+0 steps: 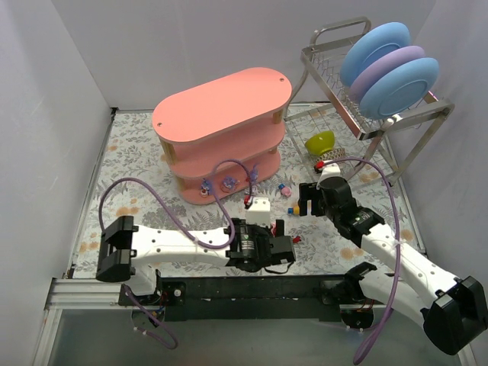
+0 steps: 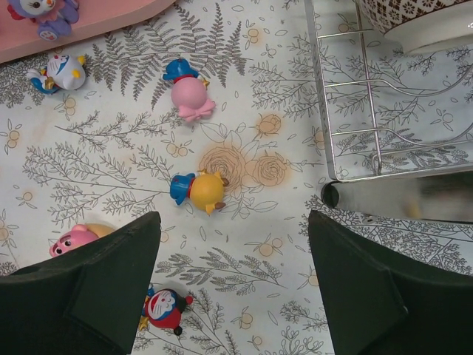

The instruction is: Place and organize the plastic toys onto the shelf

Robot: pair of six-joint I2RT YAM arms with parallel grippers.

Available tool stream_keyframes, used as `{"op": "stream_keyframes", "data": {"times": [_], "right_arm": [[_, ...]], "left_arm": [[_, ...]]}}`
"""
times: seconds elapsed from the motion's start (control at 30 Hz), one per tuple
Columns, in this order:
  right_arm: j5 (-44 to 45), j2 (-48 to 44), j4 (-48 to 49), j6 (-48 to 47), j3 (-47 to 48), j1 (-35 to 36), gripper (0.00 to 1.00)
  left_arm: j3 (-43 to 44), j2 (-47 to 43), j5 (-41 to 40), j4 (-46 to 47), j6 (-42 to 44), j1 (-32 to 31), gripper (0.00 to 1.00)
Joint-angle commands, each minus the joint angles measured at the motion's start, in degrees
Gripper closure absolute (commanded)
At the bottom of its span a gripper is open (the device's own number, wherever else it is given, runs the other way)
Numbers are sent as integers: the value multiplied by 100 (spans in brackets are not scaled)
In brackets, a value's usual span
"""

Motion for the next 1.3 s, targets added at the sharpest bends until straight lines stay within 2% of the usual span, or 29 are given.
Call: {"op": "stream_keyframes", "data": {"times": [0.0, 0.13, 0.27, 0.5, 0.57, 0.77, 1.03, 1.13, 1.2, 1.27], "right_arm": [[-194, -195, 132, -48, -45, -82, 12], [-230, -301, 159, -57, -98, -100, 12], [-247, -406, 194, -57, -177, -100, 12], [-265, -450, 229, -48, -230, -109, 10], [-248, -485, 229, -39, -238, -100, 7], [-247, -529, 246, -39, -282, -118, 2], [-247, -538, 273, -48, -309, -126, 2], [-256, -547, 290, -57, -326, -126, 2], [-265, -555, 299, -48, -326, -135, 2], [-265, -573, 299, -66, -326, -135, 2]], "left_arm": [[3, 462, -476, -131, -1552, -131, 13], [-101, 701, -660, 18, -1745, -140, 24], [-260, 788, -801, 448, -1737, -131, 30], [-576, 833, -661, 1327, -1351, 106, 35], [-656, 868, -582, 1625, -1193, 184, 36], [-630, 1122, -511, 1671, -1174, 325, 46], [-533, 1430, -459, 1495, -1271, 370, 56], [-533, 1465, -459, 1425, -1306, 370, 66], [-498, 1457, -494, 1381, -1315, 370, 78], [-472, 1404, -520, 1320, -1306, 361, 85]]}}
